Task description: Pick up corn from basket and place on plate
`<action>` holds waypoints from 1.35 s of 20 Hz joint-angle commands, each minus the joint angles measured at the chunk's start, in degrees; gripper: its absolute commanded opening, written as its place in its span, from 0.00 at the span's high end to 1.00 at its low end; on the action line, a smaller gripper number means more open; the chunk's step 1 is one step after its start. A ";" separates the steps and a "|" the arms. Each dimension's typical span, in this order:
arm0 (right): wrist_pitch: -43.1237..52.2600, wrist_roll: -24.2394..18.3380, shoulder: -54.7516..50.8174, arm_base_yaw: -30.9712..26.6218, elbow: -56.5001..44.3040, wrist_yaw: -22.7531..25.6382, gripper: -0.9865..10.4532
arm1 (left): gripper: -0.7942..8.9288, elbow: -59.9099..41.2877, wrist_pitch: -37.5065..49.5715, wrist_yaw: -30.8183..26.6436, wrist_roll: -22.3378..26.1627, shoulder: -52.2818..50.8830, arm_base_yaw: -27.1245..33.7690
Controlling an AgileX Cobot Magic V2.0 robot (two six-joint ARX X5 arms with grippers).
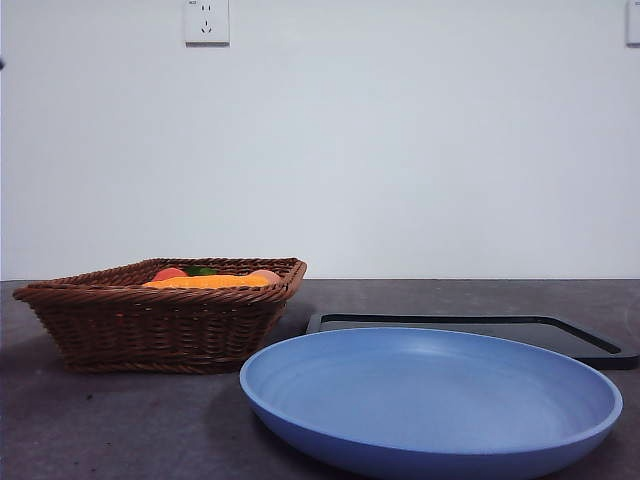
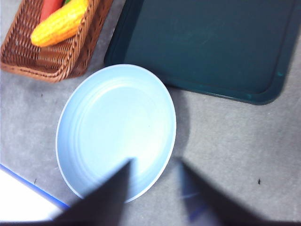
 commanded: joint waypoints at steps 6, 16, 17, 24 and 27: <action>1.84 -0.24 5.77 2.47 1.03 -0.26 0.64 | 0.49 1.03 0.66 0.22 1.14 0.33 -0.22; 12.59 -0.24 26.77 8.22 1.03 1.86 0.64 | 0.49 1.03 0.66 0.24 1.11 0.33 -0.22; 13.66 -0.24 28.74 8.52 1.03 1.86 0.64 | 0.49 1.03 0.66 0.24 1.14 0.33 -0.22; 18.45 -0.28 38.42 10.62 1.03 1.81 0.69 | 0.49 1.03 0.66 0.22 1.14 0.33 -0.22; 19.32 -0.26 40.39 11.67 1.03 1.84 0.76 | 0.49 1.03 0.66 0.22 1.14 0.33 -0.22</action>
